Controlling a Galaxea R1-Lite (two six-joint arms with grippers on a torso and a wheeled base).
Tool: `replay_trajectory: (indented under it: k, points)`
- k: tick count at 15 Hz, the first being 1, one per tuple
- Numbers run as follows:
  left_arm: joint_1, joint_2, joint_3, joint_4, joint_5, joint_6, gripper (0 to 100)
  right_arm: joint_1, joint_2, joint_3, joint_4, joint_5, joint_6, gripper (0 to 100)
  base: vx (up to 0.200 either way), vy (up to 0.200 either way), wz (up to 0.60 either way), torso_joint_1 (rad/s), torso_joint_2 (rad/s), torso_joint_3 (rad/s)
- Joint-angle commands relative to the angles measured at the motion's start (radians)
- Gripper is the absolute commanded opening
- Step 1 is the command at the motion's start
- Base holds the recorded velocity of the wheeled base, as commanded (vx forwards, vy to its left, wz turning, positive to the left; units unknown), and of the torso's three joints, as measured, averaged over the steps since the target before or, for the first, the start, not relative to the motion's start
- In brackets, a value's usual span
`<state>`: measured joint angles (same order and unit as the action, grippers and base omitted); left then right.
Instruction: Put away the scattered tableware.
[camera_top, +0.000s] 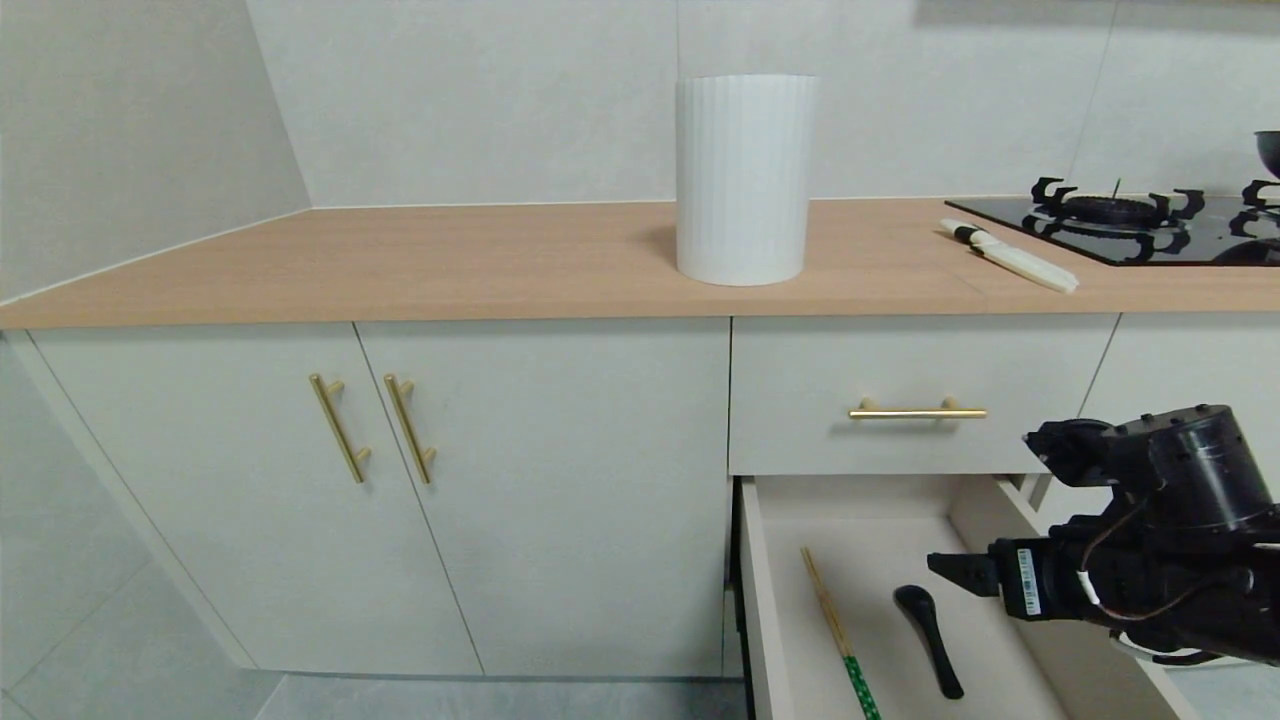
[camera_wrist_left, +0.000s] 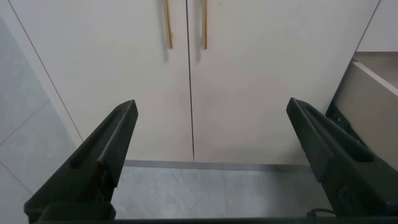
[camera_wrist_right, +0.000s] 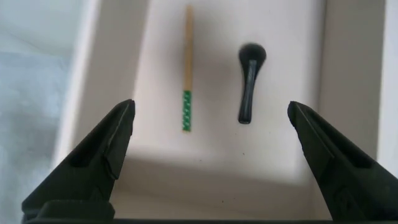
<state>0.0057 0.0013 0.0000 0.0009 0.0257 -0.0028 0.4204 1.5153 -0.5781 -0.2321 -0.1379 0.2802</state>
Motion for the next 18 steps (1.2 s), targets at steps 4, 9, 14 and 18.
replay_trajectory:
  k: [4,9,14,18]
  points:
    - [0.000,0.000,0.000,0.001,0.000,0.000,100,0.021,-0.076,0.012,0.017,0.001,-0.033,100,-0.200,0.000,0.00,0.000,0.00,-0.004]
    - [0.000,0.000,0.000,-0.001,0.000,0.000,100,0.055,-0.101,0.075,0.017,0.018,-0.073,100,-0.080,0.000,0.00,0.000,0.00,0.003]
    - [0.000,0.000,0.000,-0.001,0.000,0.000,100,0.069,-0.170,0.181,0.060,0.135,-0.263,100,0.000,0.000,0.00,0.000,0.00,0.000]
    - [0.000,0.000,0.000,-0.001,0.002,0.000,100,0.069,-0.219,0.178,0.254,0.293,-0.394,100,0.000,0.000,0.00,0.000,0.00,0.000]
